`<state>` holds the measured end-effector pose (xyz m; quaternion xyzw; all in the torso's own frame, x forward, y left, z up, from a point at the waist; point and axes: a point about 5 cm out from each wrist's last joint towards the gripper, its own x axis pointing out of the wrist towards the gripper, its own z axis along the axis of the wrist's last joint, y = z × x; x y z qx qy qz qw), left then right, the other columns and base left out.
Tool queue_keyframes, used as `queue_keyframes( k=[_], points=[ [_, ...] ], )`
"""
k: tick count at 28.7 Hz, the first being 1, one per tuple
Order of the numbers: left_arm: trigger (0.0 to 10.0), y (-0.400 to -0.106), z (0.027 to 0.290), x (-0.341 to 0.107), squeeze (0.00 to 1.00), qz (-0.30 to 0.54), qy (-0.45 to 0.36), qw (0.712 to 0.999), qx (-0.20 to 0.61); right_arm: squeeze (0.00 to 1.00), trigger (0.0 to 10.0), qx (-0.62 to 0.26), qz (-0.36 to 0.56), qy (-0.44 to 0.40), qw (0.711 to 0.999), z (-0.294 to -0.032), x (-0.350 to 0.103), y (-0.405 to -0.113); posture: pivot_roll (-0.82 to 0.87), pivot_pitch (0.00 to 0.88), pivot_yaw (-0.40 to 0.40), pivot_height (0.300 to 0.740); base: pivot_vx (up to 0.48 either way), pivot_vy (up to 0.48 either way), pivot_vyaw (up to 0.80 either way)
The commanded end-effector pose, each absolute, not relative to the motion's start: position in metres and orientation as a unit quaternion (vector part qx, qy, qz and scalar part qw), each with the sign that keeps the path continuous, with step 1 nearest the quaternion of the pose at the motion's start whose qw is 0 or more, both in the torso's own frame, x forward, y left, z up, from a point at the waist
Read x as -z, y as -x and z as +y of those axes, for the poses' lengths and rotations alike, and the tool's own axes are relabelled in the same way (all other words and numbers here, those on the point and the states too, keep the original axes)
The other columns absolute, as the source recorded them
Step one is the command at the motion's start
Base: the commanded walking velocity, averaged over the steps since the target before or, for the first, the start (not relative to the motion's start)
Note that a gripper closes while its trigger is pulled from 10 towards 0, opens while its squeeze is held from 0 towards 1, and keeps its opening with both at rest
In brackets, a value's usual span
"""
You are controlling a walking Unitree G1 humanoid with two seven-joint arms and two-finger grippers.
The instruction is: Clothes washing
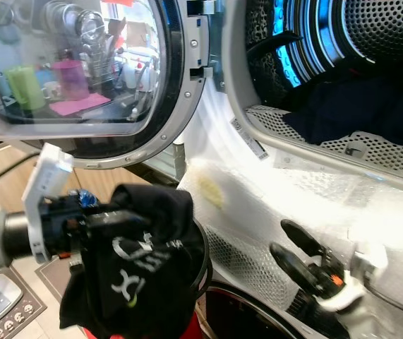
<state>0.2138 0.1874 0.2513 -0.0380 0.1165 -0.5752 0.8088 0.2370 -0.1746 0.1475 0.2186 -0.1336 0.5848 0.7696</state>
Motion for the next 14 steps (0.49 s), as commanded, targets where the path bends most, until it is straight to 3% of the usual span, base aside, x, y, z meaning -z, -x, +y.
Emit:
queue_keyframes(
  k=[1,3,7,14],
  points=[
    [0.0,-0.216,0.188,-0.256,0.0,0.099,0.023,0.811,0.576,0.0,10.0,-0.628,-0.142,-0.233,0.728,-0.155,-0.162,-0.229,0.08,0.0,0.047,0.74,0.0,0.0,0.0],
    [0.0,-0.217,0.187,-0.257,0.0,0.097,0.027,0.804,0.586,0.0,10.0,-0.663,-0.167,-0.244,0.688,-0.138,-0.178,-0.22,0.06,0.0,0.047,0.74,0.0,0.0,0.0],
    [0.0,-0.221,0.178,-0.253,0.0,0.101,0.023,0.785,0.61,0.0,10.0,-0.72,-0.107,-0.201,0.655,-0.127,-0.166,-0.206,0.05,0.0,0.045,0.74,0.0,0.0,0.0],
    [0.0,-0.218,0.173,-0.249,0.0,0.114,0.026,0.757,0.643,0.0,10.0,-0.715,0.054,-0.093,0.691,-0.151,-0.116,-0.197,0.04,0.0,0.041,0.74,0.0,0.0,0.0]
  ],
)
